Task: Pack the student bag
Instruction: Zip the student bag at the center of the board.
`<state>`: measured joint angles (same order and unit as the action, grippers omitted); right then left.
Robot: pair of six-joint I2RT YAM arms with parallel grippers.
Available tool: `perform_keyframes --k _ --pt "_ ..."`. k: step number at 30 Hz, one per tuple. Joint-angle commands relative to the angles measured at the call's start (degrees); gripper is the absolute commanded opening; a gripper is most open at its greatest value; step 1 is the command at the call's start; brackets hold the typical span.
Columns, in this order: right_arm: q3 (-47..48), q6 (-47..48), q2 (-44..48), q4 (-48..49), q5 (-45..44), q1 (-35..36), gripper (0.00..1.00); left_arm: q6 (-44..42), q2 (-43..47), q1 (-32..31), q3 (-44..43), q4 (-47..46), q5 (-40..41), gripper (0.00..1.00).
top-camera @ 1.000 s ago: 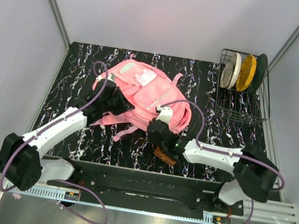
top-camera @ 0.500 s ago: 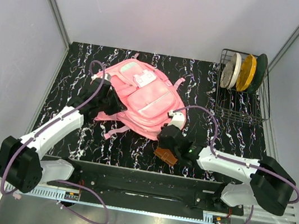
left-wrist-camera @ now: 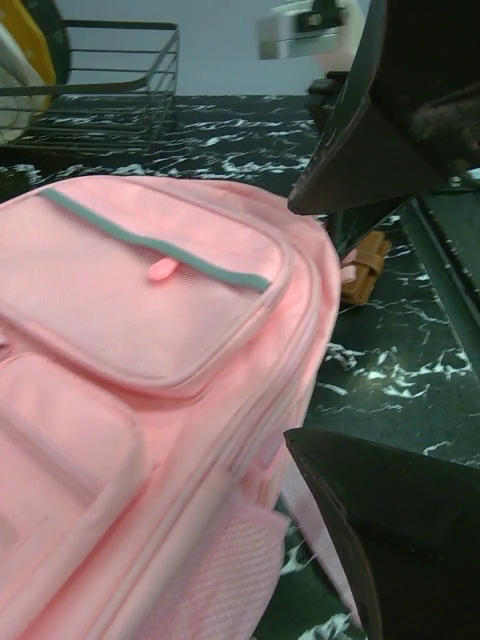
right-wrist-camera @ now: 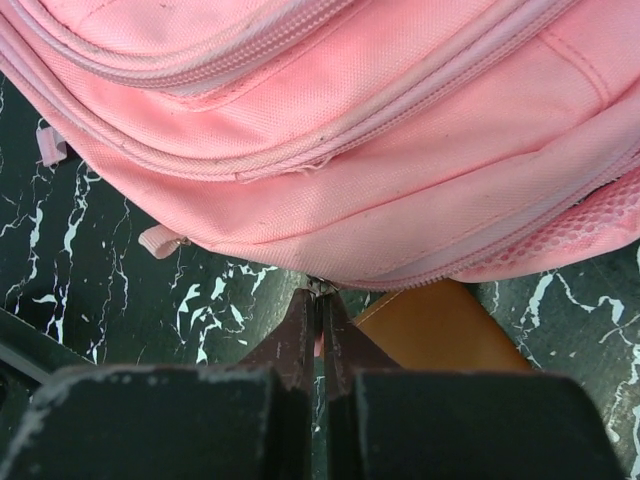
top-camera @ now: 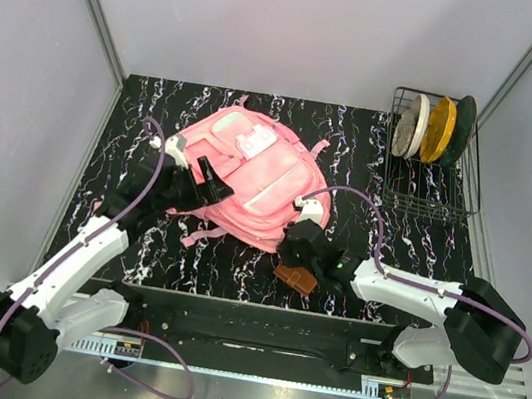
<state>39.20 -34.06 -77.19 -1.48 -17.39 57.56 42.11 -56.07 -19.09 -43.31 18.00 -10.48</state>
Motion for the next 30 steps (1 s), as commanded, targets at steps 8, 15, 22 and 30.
perform_keyframes --k 8,15,22,30 --pt "2.8 -0.1 0.7 2.7 3.7 -0.2 0.0 18.8 10.3 -19.1 15.0 -4.9 11.8 0.99" --pt "1.9 -0.5 2.7 3.2 6.1 -0.2 0.0 24.4 4.8 -21.2 18.2 -17.3 13.7 0.99" --pt "2.1 0.8 3.5 2.4 7.5 0.1 0.0 26.0 -5.1 -21.3 14.9 -30.6 9.5 0.98" --pt "2.1 0.7 3.0 1.9 7.6 1.5 0.0 27.9 -10.5 -21.3 13.5 -33.4 8.3 0.56"
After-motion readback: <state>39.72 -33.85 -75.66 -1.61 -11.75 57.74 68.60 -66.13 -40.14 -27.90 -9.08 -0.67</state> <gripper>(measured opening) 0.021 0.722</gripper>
